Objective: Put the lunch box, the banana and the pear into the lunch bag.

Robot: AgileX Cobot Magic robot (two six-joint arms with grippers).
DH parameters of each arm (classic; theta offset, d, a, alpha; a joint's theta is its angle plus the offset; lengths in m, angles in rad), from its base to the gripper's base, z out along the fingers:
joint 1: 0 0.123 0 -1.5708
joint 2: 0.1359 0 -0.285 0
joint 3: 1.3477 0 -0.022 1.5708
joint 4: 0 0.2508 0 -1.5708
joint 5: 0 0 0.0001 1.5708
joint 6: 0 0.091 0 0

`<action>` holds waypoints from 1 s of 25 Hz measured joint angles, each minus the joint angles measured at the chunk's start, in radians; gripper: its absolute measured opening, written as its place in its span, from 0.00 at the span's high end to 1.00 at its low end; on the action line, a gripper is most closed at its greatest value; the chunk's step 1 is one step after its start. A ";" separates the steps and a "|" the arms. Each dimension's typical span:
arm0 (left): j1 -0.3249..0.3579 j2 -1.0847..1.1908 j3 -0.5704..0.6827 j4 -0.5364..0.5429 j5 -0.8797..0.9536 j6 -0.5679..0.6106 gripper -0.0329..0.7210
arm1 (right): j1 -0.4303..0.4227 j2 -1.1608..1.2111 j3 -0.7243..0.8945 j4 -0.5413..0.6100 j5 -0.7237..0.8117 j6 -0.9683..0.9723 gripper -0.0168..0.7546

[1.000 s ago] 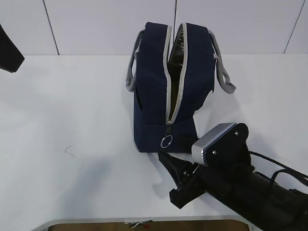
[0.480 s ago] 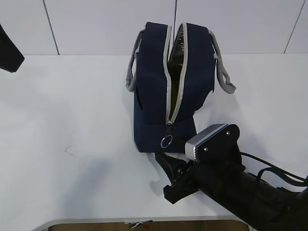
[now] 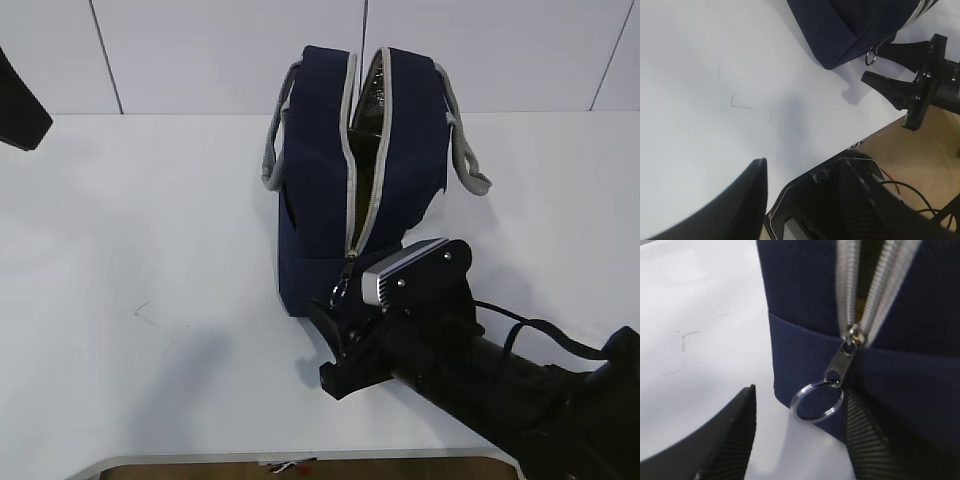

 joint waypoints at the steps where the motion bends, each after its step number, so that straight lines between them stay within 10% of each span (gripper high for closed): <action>1: 0.000 0.000 0.000 0.000 0.000 0.000 0.48 | 0.000 0.001 0.000 0.000 0.004 0.010 0.40; 25: 0.000 0.000 0.000 0.000 0.000 0.000 0.50 | 0.001 0.001 0.000 0.077 0.078 0.025 0.51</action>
